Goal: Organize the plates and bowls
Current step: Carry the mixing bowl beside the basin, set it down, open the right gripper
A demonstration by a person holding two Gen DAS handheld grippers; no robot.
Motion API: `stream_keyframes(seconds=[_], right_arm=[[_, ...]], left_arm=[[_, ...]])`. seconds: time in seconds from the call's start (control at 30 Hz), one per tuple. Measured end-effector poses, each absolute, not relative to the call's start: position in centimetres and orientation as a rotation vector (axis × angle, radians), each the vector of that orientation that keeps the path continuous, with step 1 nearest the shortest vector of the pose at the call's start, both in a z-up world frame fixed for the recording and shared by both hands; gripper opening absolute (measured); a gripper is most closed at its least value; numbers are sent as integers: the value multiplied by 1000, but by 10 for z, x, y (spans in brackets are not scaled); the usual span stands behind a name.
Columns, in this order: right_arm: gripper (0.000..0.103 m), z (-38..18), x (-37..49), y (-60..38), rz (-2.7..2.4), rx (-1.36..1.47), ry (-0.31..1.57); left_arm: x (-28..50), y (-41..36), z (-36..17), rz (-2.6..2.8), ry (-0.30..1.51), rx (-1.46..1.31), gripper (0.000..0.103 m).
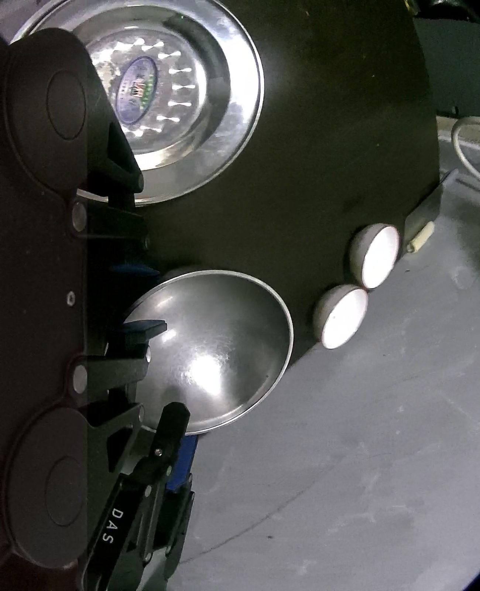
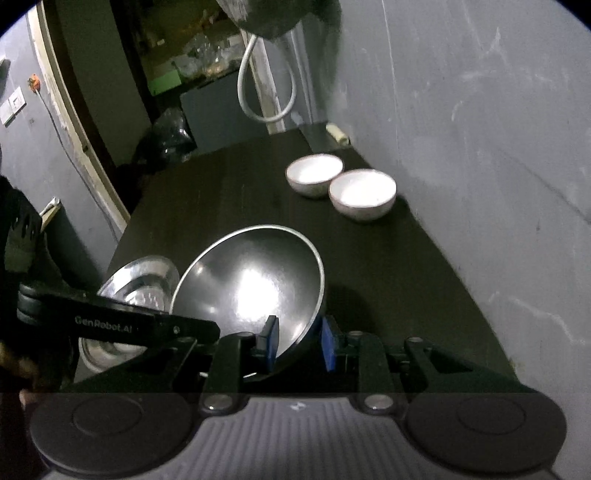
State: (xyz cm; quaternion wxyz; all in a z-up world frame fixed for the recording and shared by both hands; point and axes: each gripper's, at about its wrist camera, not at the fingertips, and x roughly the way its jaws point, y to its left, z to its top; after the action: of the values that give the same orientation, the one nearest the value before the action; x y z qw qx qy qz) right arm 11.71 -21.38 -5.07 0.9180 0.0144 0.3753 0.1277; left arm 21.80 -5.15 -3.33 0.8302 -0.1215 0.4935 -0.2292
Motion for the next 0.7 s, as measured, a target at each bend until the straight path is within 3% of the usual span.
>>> stream_keyframes(seconds=[0.7], right_arm=[[28, -70, 116, -213, 308, 15, 913]], left_arm=[[214, -56, -52, -480, 1166, -197, 28]])
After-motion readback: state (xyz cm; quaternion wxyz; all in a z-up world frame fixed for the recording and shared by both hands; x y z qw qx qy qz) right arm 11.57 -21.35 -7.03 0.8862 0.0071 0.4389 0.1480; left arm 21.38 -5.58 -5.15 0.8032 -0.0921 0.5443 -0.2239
